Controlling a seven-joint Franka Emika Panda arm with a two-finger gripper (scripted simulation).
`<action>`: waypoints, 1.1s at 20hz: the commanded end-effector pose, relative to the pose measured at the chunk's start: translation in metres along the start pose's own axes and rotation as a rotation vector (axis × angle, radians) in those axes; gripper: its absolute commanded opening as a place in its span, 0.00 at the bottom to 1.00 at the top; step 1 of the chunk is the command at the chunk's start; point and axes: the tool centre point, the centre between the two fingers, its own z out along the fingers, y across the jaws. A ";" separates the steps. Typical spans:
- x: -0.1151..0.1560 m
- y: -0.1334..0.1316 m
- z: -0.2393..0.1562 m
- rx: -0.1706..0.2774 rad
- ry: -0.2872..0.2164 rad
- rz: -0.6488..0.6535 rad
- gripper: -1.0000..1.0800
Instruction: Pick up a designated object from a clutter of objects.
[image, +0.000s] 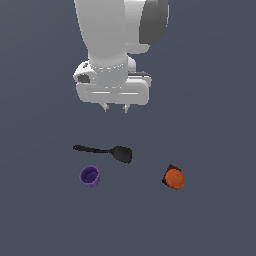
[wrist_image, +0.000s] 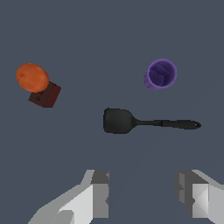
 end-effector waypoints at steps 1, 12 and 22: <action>0.001 0.000 0.000 -0.001 -0.001 -0.004 0.62; 0.024 0.008 0.012 -0.061 -0.038 -0.138 0.62; 0.073 0.026 0.046 -0.187 -0.143 -0.430 0.62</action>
